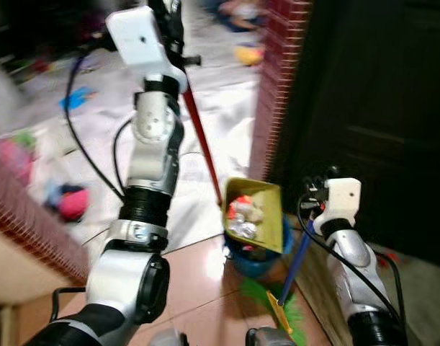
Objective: Sweep floor
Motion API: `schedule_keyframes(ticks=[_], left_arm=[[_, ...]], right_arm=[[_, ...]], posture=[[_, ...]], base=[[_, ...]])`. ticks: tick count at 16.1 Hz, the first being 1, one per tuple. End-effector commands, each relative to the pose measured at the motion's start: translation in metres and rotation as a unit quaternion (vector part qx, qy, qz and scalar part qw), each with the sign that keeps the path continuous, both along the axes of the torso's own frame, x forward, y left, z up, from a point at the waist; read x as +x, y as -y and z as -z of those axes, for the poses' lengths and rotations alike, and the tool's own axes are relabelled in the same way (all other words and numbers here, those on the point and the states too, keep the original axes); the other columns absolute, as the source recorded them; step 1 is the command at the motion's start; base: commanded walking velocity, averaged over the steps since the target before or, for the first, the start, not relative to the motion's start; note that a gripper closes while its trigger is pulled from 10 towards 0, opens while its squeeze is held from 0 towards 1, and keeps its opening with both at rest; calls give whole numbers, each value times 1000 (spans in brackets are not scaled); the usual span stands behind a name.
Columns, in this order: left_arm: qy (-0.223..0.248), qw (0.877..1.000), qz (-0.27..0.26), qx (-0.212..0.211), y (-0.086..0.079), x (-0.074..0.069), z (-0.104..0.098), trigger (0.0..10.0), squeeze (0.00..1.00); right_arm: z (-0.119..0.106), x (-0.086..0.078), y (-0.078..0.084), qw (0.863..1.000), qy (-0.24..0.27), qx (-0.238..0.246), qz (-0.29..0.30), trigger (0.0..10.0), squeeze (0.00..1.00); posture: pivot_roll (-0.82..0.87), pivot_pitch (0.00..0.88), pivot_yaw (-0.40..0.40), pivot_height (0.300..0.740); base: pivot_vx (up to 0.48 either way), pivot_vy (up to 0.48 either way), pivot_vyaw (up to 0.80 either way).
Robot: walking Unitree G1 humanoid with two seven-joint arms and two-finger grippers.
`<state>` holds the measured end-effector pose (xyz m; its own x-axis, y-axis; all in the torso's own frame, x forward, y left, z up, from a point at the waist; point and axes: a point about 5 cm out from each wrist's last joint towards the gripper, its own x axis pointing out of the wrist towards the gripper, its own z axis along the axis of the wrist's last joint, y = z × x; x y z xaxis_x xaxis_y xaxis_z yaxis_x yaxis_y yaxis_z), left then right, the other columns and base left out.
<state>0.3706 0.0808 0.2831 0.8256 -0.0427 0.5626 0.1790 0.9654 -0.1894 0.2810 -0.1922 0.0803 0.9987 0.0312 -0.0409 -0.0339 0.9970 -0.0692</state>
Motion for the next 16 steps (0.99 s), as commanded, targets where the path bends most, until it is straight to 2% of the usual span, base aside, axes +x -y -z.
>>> schedule_keyframes(ticks=[1,4,6,9,10,12,14,15,16], left_arm=[[68,998,-7,-1,-2,-7,-27,10000,0],[78,996,15,42,25,-14,-9,10000,0],[84,995,17,57,32,-16,-4,10000,0],[96,993,0,66,29,-15,-6,10000,0],[99,992,1,84,33,-16,1,10000,0],[102,989,25,103,45,-21,10,10000,0],[112,981,78,136,66,-32,24,10000,0],[119,969,135,169,81,-40,33,10000,0],[127,960,164,186,88,-46,39,10000,0]], right_arm=[[4,-2,2,1000,-21,-16,5,10000,0],[2,-6,3,1000,-23,-19,5,10000,0],[1,-7,3,999,-24,-20,6,10000,0],[0,-6,0,1000,-25,-18,5,10000,0],[0,-5,-2,1000,-25,-17,1,10000,0],[-1,-4,-1,1000,-26,-18,1,10000,0],[-2,-1,-2,1000,-23,-18,0,10000,0],[-3,0,-3,1000,-19,-18,-2,10000,0],[-3,2,-4,1000,-17,-21,-4,10000,0]], posture=[[-179,0,102,740],[-187,0,97,740],[-186,0,99,740],[-182,0,98,740],[-181,0,98,740],[-179,0,97,740],[-171,0,100,740],[-166,0,99,740],[-162,0,98,740]], base=[[0,0,0],[0,0,0],[0,0,0],[0,0,0],[0,0,0],[0,0,0],[0,0,0],[0,0,0],[0,0,0]])
